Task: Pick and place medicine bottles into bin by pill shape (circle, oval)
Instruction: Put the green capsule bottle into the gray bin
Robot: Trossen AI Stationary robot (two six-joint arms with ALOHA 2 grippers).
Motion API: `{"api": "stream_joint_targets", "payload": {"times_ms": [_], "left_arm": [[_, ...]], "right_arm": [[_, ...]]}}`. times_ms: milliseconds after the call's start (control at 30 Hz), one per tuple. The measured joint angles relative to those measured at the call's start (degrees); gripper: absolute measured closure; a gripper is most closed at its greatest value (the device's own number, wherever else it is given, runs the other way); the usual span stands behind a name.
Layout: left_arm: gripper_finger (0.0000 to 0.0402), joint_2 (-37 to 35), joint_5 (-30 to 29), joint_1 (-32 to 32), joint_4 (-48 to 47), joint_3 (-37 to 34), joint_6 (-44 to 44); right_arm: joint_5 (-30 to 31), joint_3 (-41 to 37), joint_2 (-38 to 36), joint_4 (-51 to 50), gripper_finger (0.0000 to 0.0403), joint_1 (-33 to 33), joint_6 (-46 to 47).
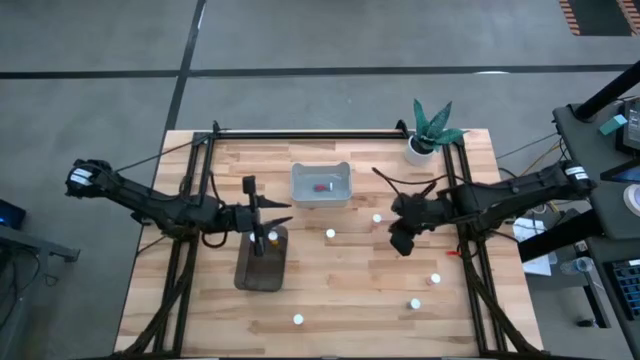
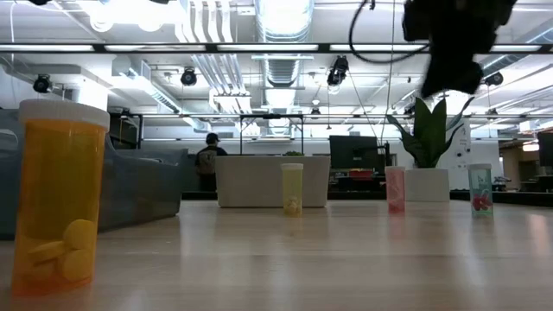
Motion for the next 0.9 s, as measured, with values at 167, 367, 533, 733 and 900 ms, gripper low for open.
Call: {"api": "stream_joint_targets", "payload": {"times_ms": [167, 367, 533, 733, 900], "left_arm": [[0.0293, -0.2, 0.0, 0.0, -0.2, -0.4, 0.0], [0.0293, -0.2, 0.0, 0.0, -0.2, -0.4, -0.1], [0.0293, -0.2, 0.0, 0.0, -0.4, -0.4, -0.3], [0.0293, -0.2, 0.0, 0.0, -0.5, -0.4, -0.3], [0.0293, -0.2, 0.0, 0.0, -0.5, -0.4, -0.3]], "right_arm": [[-0.5, 3.8, 3.1, -16.4, 0.0355, 0.0, 10.5], [-0.6, 4.0, 5.1, -19.3, 0.0338, 0.0, 17.0], [-0.4, 3.9, 7.3, -19.9, 0.0286, -0.1, 19.2], [0.0, 3.7, 12.0, -19.9, 0.0219, -1.0, 19.8], [-0.4, 3.7, 15.3, -19.9, 0.0183, -2.0, 18.6]]}}
